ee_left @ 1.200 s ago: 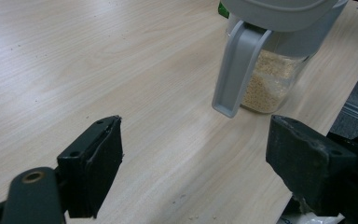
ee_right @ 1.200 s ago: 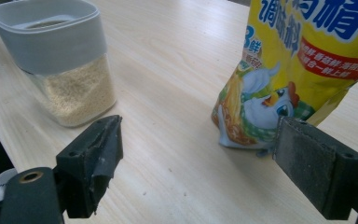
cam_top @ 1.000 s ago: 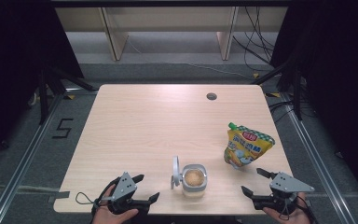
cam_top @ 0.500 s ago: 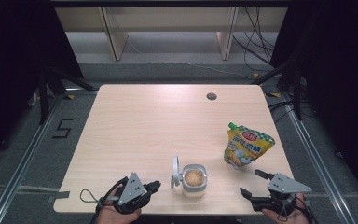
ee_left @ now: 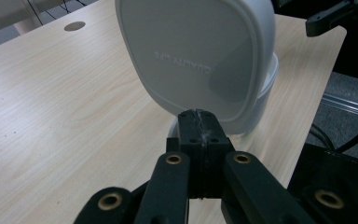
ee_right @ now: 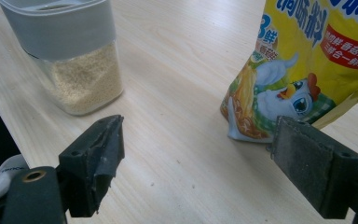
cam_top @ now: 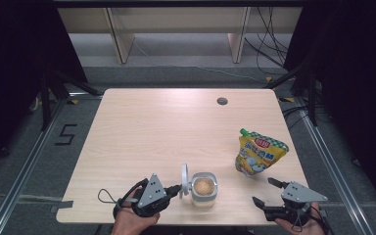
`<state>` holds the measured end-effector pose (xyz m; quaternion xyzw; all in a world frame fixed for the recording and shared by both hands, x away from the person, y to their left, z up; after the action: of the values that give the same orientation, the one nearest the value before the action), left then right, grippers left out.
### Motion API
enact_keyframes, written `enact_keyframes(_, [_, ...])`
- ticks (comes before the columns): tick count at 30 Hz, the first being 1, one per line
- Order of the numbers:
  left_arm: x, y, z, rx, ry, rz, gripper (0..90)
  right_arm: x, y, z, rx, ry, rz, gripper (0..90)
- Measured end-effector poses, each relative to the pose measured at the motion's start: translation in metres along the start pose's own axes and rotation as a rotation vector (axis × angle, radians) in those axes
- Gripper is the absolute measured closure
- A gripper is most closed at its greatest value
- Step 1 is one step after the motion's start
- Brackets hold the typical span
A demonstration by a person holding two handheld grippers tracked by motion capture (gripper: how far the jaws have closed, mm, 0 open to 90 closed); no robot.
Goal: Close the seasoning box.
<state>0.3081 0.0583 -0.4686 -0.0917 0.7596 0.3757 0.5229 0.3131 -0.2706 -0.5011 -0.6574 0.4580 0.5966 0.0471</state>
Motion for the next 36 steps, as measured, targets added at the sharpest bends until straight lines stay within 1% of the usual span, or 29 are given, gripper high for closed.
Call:
enact_keyframes(1, [-0.002, 0.000, 0.001, -0.001, -0.017, -0.005, 89.0, 0.000, 0.000, 0.000, -0.004, 0.004, -0.002, 18.3])
enact_keyframes(2, [-0.003, 0.000, -0.001, 0.001, 0.003, -0.008, 89.0, 0.000, 0.000, 0.000, -0.005, 0.007, -0.002, 18.3])
enact_keyframes(3, [-0.004, 0.000, -0.001, 0.000, -0.021, -0.003, 89.0, 0.000, 0.000, 0.001, -0.010, 0.000, 0.000, 18.4])
enact_keyframes(5, [-0.006, -0.001, -0.004, 0.009, -0.005, -0.008, 89.0, -0.001, -0.001, 0.002, -0.014, -0.006, -0.002, 18.5])
enact_keyframes(6, [-0.007, -0.001, -0.003, 0.006, -0.034, -0.003, 89.0, 0.000, -0.001, 0.002, -0.017, -0.004, 0.003, 18.6])
enact_keyframes(7, [-0.008, -0.003, -0.005, 0.016, -0.016, -0.008, 89.0, 0.000, 0.000, 0.003, -0.020, -0.014, 0.006, 18.6])
enact_keyframes(8, [-0.009, -0.003, -0.004, 0.002, -0.031, -0.007, 89.0, 0.000, -0.001, 0.003, -0.020, -0.013, 0.006, 18.7])
enact_keyframes(9, [-0.009, -0.004, -0.004, 0.006, -0.027, -0.008, 89.0, 0.000, 0.000, 0.003, -0.019, -0.012, 0.006, 18.7])
enact_keyframes(10, [-0.010, -0.005, -0.004, 0.008, -0.038, -0.007, 89.0, 0.000, 0.000, 0.002, -0.020, -0.003, 0.009, 18.7])
enact_keyframes(14, [-0.012, -0.007, -0.005, 0.008, -0.031, -0.009, 89.0, 0.000, -0.001, 0.003, -0.023, -0.012, 0.007, 18.7])
enact_keyframes(15, [-0.012, -0.007, -0.005, 0.009, -0.023, -0.009, 89.0, 0.000, -0.001, 0.002, -0.022, 0.004, 0.007, 18.7])
enact_keyframes(16, [-0.012, -0.008, -0.006, 0.012, -0.022, -0.006, 89.0, 0.000, -0.001, 0.002, -0.018, 0.001, 0.005, 18.7])
enact_keyframes(17, [-0.012, -0.008, -0.006, 0.012, -0.043, -0.004, 89.0, 0.000, -0.001, 0.003, -0.027, -0.009, 0.008, 18.7])
enact_keyframes(19, [-0.012, -0.009, -0.007, 0.009, -0.039, -0.002, 88.9, -0.001, -0.002, 0.003, -0.024, -0.005, -0.005, 18.8])
enact_keyframes(20, [-0.012, -0.010, -0.007, 0.009, -0.050, -0.002, 88.9, -0.001, -0.002, 0.003, -0.020, -0.007, -0.005, 18.8])
enact_keyframes(22, [-0.012, -0.012, -0.008, 0.017, -0.047, -0.004, 88.9, -0.001, -0.002, 0.004, -0.038, -0.017, 0.002, 18.8])
enact_keyframes(23, [-0.011, -0.012, -0.009, 0.012, -0.042, -0.002, 88.9, -0.001, -0.002, 0.004, -0.037, -0.012, 0.001, 18.8])
enact_keyframes(24, [-0.012, -0.013, -0.009, 0.012, -0.053, -0.001, 88.9, -0.001, -0.002, 0.005, -0.034, -0.013, 0.006, 18.8])
enact_keyframes(25, [-0.012, -0.013, -0.011, 0.015, -0.042, -0.006, 88.9, -0.001, -0.001, 0.005, -0.036, -0.016, 0.008, 18.8])
enact_keyframes(26, [-0.013, -0.013, -0.011, 0.018, -0.054, -0.008, 88.8, -0.001, -0.001, 0.003, -0.021, 0.005, 0.003, 18.9])
enact_keyframes(27, [-0.013, -0.013, -0.011, 0.017, -0.042, -0.010, 88.8, -0.001, -0.002, 0.003, -0.025, -0.001, 0.001, 19.0])
enact_keyframes(28, [-0.014, -0.012, -0.011, 0.017, -0.045, -0.009, 88.8, -0.001, -0.002, 0.003, -0.022, 0.004, 0.001, 18.9])
enact_keyframes(29, [-0.014, -0.012, -0.011, 0.022, -0.034, -0.015, 88.8, -0.002, -0.002, 0.001, -0.016, 0.027, -0.011, 19.0])
enact_keyframes(30, [-0.015, -0.011, -0.010, 0.030, -0.050, -0.018, 88.6, -0.001, -0.002, 0.002, -0.023, 0.019, -0.008, 19.0])
enact_keyframes(31, [-0.015, -0.010, -0.009, 0.019, -0.049, -0.018, 88.3, -0.001, -0.002, 0.002, -0.027, 0.016, -0.007, 18.9])
enact_keyframes(32, [-0.014, -0.010, -0.010, 0.021, -0.032, -0.020, 87.7, -0.001, -0.002, 0.002, -0.028, 0.016, -0.008, 19.0])
enact_keyframes(33, [-0.014, -0.009, -0.008, 0.024, -0.042, -0.018, 87.1, -0.002, -0.003, 0.001, -0.018, 0.027, -0.014, 19.0])
enact_keyframes(34, [-0.014, -0.009, -0.008, 0.024, -0.022, -0.029, 86.3, -0.002, -0.003, 0.001, -0.019, 0.024, -0.012, 19.0])
enact_keyframes(36, [-0.014, -0.007, -0.006, 0.024, -0.021, -0.027, 84.7, -0.001, -0.003, 0.002, -0.020, 0.025, -0.011, 19.0])
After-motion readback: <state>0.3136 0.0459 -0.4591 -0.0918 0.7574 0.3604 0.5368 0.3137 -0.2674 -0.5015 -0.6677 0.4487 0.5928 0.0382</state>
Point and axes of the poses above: each handheld gripper's, and its own axes: y roughly backward along the jaws, x roughly out of its underside, z roughly to its left, the point moved 6 cm from there along -y, roughly forward along the jaws, and after that the axes turned 14 degrees about y, right-handed, at the moved point
